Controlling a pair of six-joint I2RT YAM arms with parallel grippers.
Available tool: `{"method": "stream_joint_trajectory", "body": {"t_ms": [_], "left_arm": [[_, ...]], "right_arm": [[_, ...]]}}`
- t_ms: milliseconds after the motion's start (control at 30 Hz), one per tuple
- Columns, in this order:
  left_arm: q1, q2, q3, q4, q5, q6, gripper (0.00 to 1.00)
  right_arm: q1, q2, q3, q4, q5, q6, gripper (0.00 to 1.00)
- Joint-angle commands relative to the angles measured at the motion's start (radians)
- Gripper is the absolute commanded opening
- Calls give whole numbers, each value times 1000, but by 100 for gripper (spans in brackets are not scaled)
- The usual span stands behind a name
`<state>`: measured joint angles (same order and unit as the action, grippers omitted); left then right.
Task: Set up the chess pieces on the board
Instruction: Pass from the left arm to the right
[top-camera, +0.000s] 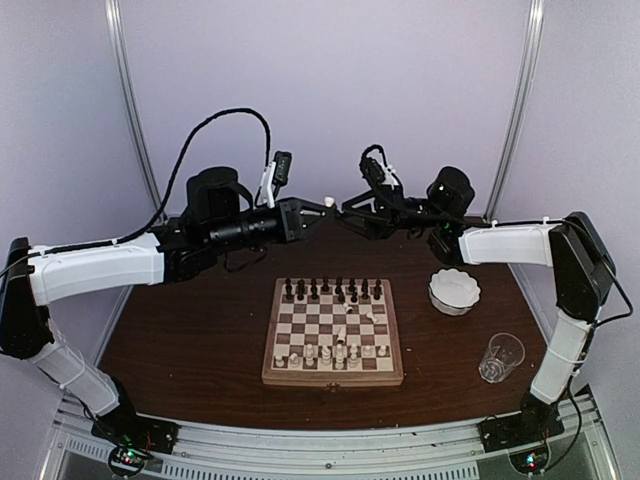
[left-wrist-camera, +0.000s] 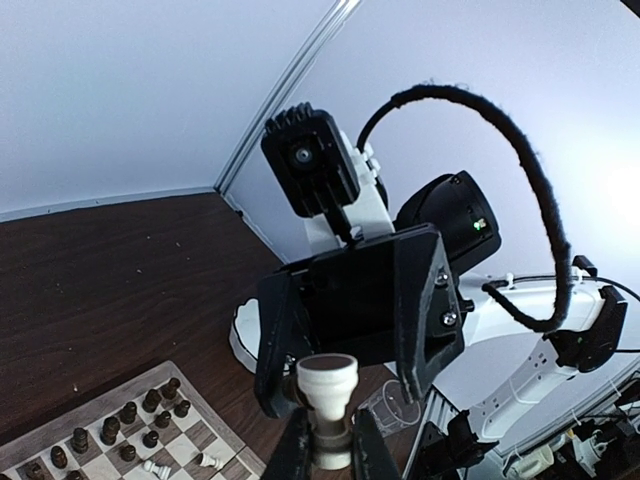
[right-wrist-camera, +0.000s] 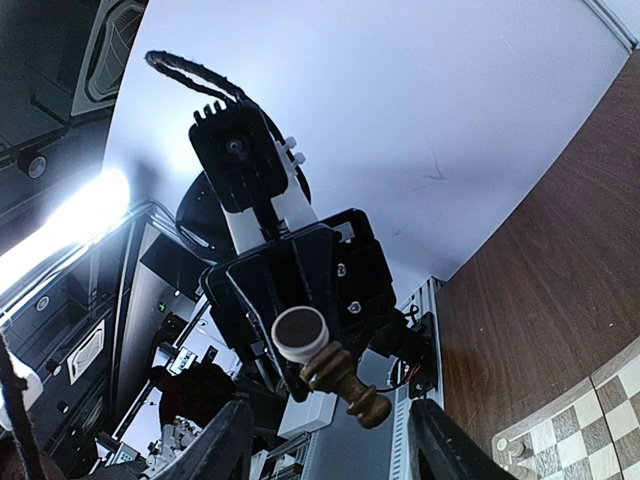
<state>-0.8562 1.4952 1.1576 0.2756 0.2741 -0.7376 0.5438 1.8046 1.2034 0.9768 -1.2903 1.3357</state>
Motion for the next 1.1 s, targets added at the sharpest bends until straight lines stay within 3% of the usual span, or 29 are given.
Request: {"method": "stream_joint_trajectory", "body": {"t_ms": [0, 600, 1067], "left_arm": [[6, -10, -9, 95, 25, -32, 0], [8, 9, -23, 109, 33, -54, 0], [14, 20, -34, 112, 46, -68, 0]], "right_arm": [[11, -42, -11, 8, -2, -21, 54], [10, -67, -27, 50, 24, -9, 31], [-8, -80, -30, -23, 45, -73, 15]]}}
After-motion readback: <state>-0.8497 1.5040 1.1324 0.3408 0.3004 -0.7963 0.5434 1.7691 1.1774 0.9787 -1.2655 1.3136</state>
